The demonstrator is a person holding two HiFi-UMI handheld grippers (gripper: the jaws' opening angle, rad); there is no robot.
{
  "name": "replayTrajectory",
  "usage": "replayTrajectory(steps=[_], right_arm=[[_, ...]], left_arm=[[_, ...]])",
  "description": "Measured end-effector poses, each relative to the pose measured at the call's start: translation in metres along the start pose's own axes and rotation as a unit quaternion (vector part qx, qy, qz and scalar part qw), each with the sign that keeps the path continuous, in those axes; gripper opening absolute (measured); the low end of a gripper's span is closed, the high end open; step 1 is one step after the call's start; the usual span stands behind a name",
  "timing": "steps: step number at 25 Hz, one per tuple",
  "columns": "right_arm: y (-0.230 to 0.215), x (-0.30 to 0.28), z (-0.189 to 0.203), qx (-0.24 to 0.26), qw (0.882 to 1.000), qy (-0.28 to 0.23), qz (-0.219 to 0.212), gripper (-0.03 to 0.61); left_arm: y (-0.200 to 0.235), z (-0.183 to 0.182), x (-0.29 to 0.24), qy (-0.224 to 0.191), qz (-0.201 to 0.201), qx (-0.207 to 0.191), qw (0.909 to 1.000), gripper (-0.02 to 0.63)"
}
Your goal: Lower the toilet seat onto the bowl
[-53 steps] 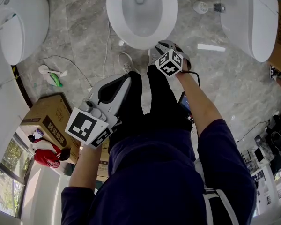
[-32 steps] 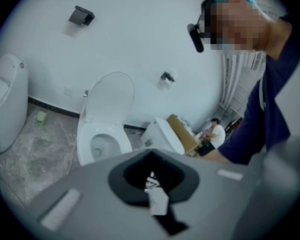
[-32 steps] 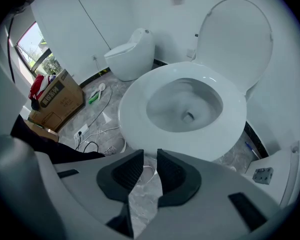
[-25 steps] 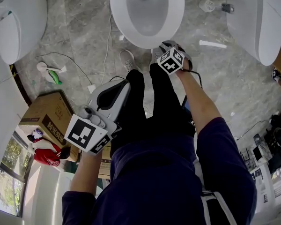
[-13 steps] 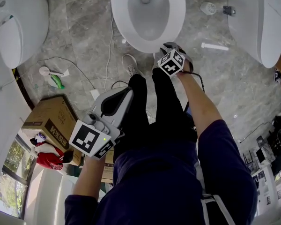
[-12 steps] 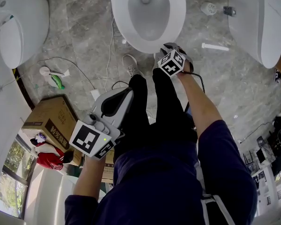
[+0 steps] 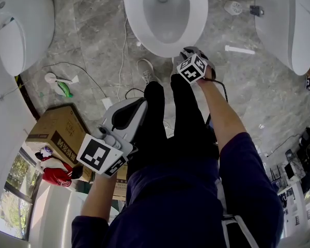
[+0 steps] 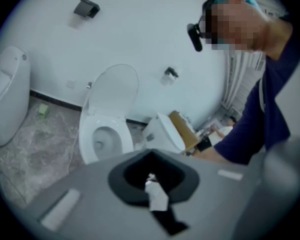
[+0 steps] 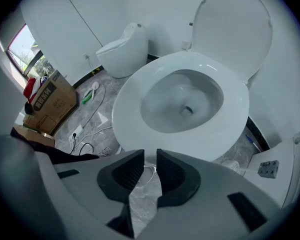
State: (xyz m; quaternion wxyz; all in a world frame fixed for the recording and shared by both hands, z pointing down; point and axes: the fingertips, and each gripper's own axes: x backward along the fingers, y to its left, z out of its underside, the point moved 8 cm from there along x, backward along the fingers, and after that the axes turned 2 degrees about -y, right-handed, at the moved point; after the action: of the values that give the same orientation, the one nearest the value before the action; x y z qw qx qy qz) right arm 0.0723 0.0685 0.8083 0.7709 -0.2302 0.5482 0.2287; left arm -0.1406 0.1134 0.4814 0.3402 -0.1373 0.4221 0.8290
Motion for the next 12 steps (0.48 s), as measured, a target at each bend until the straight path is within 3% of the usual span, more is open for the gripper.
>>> replayTrajectory(steps=[12], right_arm=[[-0.0028,0.0007,-0.0025,-0.006,1.0,-0.008,-0.001,0.071]], left_arm=[[0.0023,-0.0023,-0.0086,0.001,0.007,-0.001,1.0,-0.003]])
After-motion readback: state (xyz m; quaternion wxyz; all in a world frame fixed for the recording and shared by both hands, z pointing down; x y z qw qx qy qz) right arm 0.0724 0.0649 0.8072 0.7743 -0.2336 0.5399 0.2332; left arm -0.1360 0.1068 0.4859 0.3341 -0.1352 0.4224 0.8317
